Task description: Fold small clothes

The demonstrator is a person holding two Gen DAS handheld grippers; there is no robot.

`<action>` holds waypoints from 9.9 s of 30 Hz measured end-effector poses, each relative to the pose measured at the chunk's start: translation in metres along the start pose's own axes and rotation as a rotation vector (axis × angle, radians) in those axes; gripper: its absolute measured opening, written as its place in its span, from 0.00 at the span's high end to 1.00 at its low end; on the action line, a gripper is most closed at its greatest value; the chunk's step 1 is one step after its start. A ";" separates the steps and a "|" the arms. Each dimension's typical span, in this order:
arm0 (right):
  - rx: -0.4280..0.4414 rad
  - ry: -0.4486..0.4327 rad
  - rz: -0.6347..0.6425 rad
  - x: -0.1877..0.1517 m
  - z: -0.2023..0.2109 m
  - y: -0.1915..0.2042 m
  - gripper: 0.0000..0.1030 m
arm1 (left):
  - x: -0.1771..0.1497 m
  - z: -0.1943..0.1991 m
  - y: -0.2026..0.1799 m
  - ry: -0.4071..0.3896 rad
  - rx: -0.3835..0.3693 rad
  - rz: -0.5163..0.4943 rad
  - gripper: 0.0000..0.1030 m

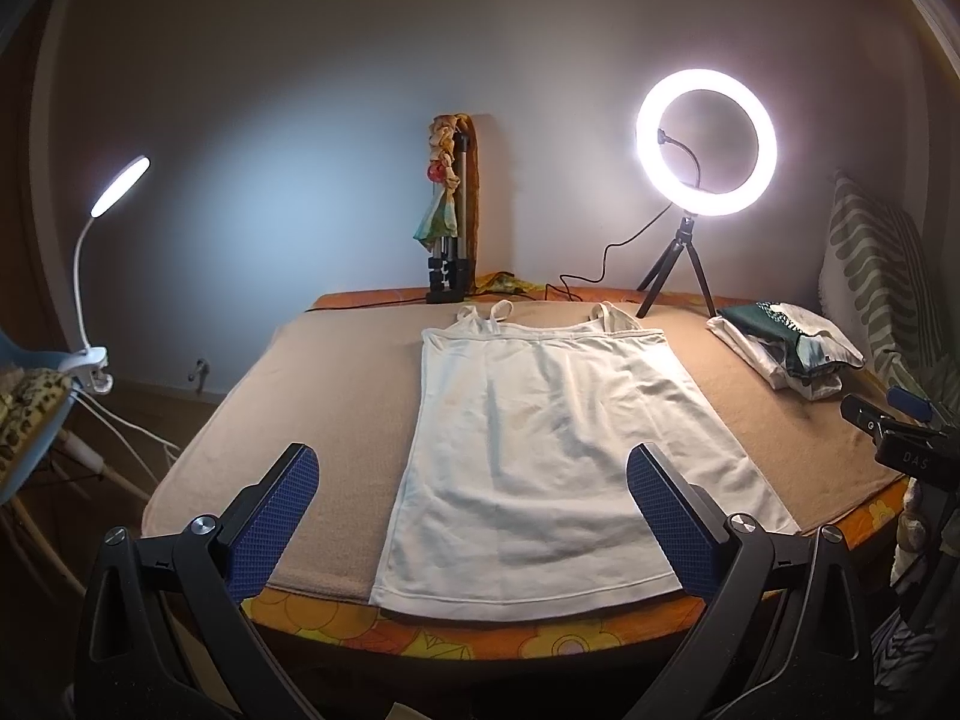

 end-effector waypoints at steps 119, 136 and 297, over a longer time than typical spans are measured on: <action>0.397 0.559 0.376 0.043 -0.247 0.470 0.57 | -0.124 -0.092 0.102 0.251 -0.252 0.448 0.93; 0.339 0.516 0.425 0.051 -0.262 0.461 1.00 | -0.106 -0.084 0.084 0.187 -0.328 0.391 0.97; 0.406 0.504 0.198 -0.015 -0.109 0.135 0.65 | -0.085 -0.057 0.017 0.264 -0.394 0.203 0.52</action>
Point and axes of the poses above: each gripper's, at about its wrist camera, not at the fingertips, and z roughly against the way its jaws point, y to its left, x to its top, the point moved 9 cm from there along -z, roughly the way its jaws point, and after that the axes turned 15 degrees about -x, right-handed, at the moved point
